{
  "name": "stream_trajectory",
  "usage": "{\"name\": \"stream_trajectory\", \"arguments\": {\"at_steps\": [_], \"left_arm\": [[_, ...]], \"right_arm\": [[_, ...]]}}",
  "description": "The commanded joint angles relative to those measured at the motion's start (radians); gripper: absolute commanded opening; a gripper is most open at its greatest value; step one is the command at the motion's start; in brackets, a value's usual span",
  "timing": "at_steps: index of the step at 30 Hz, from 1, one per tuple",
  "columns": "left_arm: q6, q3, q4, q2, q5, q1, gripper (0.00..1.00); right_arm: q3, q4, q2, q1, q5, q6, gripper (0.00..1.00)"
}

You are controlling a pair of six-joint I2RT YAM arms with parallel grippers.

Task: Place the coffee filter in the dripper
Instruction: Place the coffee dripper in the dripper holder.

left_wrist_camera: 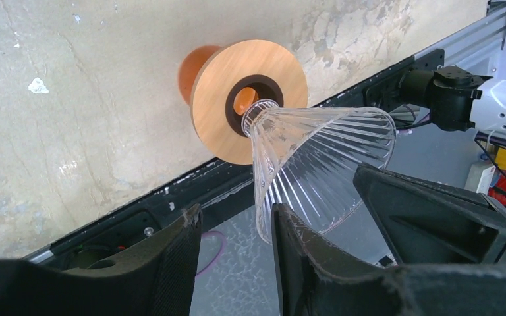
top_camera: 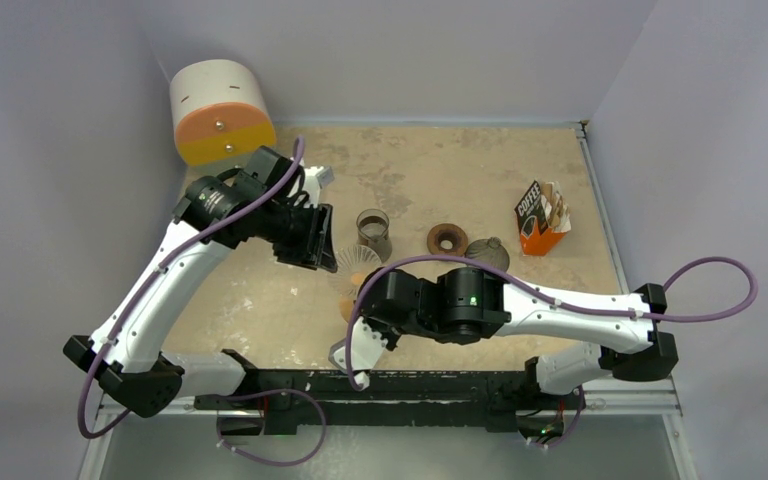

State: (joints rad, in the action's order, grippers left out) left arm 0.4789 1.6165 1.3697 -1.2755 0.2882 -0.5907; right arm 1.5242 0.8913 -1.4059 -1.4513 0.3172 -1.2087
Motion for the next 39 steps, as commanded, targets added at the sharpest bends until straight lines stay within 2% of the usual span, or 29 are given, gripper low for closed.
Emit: {"name": "stream_trajectory", "arguments": {"at_steps": [1,12,22,24,26,35,39], "left_arm": [[0.017,0.031,0.007,-0.002,-0.015,-0.01,0.39],[0.031,-0.009,-0.043,-0.009,0.018,-0.025,0.29],[0.031,-0.04,-0.063,-0.016,0.027,-0.034,0.15],[0.031,-0.048,-0.069,-0.014,0.029,-0.034,0.1],[0.033,-0.054,-0.077,-0.011,0.032,-0.036,0.0],[0.026,-0.055,-0.081,-0.01,0.028,-0.037,0.0],[0.019,-0.057,-0.071,-0.01,0.002,-0.037,0.0]], "right_arm": [[0.047,0.012,0.015,-0.011,0.035,-0.057,0.0],[0.049,-0.007,0.009,-0.015,0.04,-0.06,0.0],[0.053,-0.022,0.005,-0.017,0.036,-0.052,0.0],[0.053,-0.022,0.005,-0.017,0.036,-0.052,0.0],[0.053,-0.025,0.005,-0.017,0.034,-0.05,0.0],[0.056,-0.063,0.017,-0.017,0.008,-0.006,0.0],[0.049,-0.069,0.04,-0.017,-0.02,0.05,0.16]]}}
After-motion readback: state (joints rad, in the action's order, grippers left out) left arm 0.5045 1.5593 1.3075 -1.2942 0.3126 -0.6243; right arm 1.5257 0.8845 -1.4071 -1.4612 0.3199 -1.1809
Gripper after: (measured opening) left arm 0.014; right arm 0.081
